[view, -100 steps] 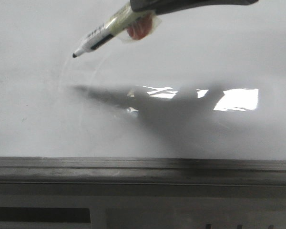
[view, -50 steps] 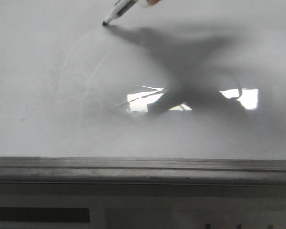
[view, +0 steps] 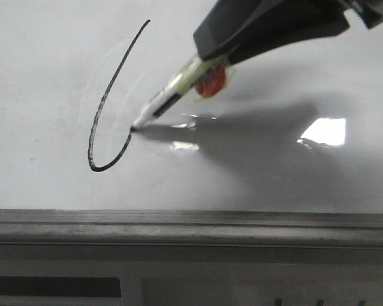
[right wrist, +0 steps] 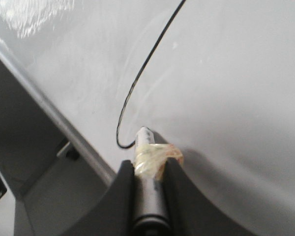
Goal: Write number 6 on whiteboard
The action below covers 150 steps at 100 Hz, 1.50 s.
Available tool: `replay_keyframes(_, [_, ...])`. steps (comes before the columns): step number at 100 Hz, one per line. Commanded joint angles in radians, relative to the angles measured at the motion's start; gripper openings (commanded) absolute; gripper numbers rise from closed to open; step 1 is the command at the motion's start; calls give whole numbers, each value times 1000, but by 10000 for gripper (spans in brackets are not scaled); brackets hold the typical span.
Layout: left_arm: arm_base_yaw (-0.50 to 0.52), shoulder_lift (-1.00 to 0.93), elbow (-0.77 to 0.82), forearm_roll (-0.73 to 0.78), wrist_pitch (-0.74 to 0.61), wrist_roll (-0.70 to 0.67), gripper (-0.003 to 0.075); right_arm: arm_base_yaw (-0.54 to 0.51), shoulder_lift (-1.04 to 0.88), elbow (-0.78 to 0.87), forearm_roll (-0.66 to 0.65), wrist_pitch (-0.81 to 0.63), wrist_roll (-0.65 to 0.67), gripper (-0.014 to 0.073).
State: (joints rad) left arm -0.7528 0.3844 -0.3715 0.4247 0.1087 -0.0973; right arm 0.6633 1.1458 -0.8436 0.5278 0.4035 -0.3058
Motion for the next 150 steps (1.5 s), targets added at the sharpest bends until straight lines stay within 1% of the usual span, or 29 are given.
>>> replay_keyframes(1, [27,5,-33,-29,-97,-14,281,5,21,-51,-40,-117,-13,-71])
replay_keyframes(14, [32,5,-33,-46,-95,-14,281,42,82,-81,-40,-79,-24,-71])
replay_keyframes(25, [30,25,-29,-46,-95,-14,281,45,60,-81,-38,-86,-24,-71])
replay_keyframes(33, [24,79,-24,-48,-109,-14,281,57,26,-81,-40,-86,-30,-71])
replay_keyframes(51, [-28,284,-23,-31,-227,-14,281,99,-16,-81,-50,-40,-47,-71])
replay_keyframes(64, [-73,429,-36,-17,-259,-12,284,103,-16,-81,-44,1,-47,-71])
replay_keyframes(82, [-78,562,-39,9,-432,-8,284,123,-16,-81,-23,41,-47,-71])
replay_keyframes(97, [-72,600,-56,14,-438,-8,284,146,-16,-81,-21,24,-47,-71])
replay_keyframes(109, [-72,609,-56,28,-441,-8,284,146,-16,-81,-14,26,-47,-71])
replay_keyframes(121, [-74,624,-56,76,-440,-8,284,146,-16,-81,2,30,-47,-71])
replay_keyframes(135, [-74,632,-56,80,-435,-8,283,146,-16,-81,16,32,-47,-71])
replay_keyframes(145, [-74,632,-56,80,-435,-8,270,146,-16,-81,23,32,-47,-71])
replay_keyframes(150, [-74,632,-56,81,-432,-8,249,146,-16,-81,28,36,-47,-71])
